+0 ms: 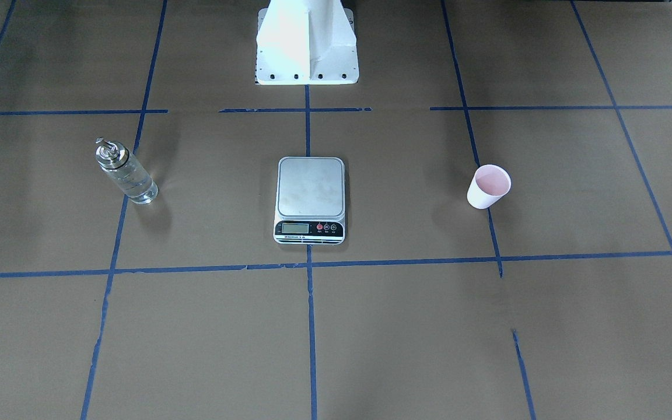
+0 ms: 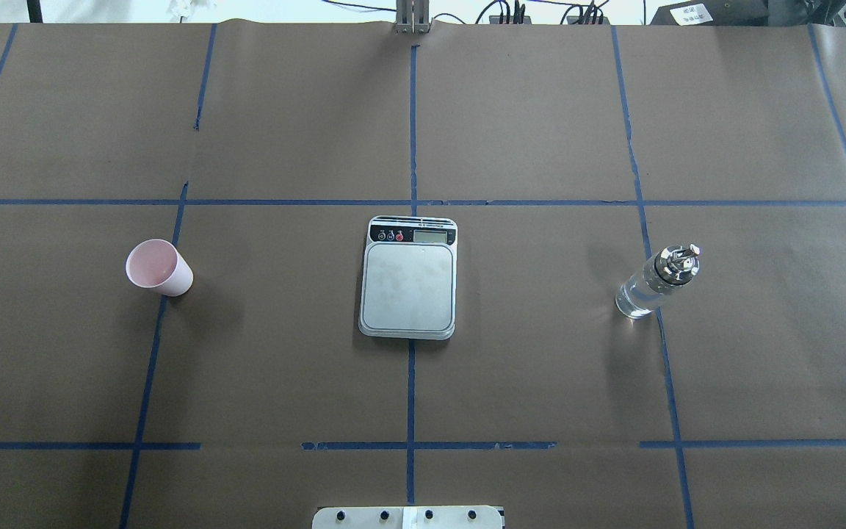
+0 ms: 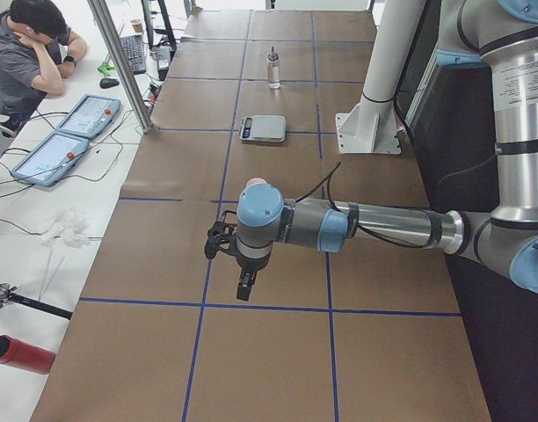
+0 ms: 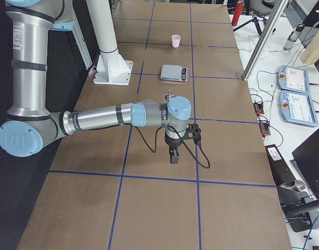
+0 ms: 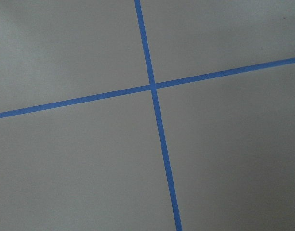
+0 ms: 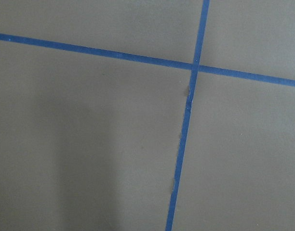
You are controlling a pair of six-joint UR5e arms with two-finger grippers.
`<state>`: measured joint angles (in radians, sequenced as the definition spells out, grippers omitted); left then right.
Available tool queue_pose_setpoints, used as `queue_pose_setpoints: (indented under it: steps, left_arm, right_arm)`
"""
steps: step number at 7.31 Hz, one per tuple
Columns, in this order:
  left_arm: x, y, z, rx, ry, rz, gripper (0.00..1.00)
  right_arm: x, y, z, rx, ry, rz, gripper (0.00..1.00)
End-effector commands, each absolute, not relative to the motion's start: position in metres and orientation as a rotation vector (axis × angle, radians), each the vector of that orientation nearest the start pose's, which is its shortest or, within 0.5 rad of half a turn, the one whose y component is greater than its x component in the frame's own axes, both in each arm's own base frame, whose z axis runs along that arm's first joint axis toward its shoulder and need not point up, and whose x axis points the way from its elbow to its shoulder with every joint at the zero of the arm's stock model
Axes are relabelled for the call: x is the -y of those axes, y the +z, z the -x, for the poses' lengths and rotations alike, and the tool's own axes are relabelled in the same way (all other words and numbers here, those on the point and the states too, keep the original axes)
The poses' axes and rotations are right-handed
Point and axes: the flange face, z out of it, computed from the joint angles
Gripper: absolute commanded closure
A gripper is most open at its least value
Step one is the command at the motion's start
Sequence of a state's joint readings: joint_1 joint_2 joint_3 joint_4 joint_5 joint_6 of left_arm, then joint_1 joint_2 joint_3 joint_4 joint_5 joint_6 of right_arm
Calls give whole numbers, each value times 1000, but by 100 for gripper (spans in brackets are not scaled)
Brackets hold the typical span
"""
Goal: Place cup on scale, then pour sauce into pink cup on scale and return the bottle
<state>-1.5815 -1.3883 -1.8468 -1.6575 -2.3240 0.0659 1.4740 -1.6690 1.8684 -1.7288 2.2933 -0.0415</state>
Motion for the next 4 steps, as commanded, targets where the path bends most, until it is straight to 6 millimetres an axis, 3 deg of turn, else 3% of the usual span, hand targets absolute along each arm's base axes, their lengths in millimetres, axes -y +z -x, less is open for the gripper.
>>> queue_pose_setpoints:
  steps: [1, 4]
  left_arm:
    - [425, 592, 68, -743, 136, -227, 0]
    - [427, 589, 65, -741, 141, -231, 0]
  right_arm:
    - [450, 576, -20, 748, -152, -19, 0]
    - [446, 562, -11, 874, -158, -20, 0]
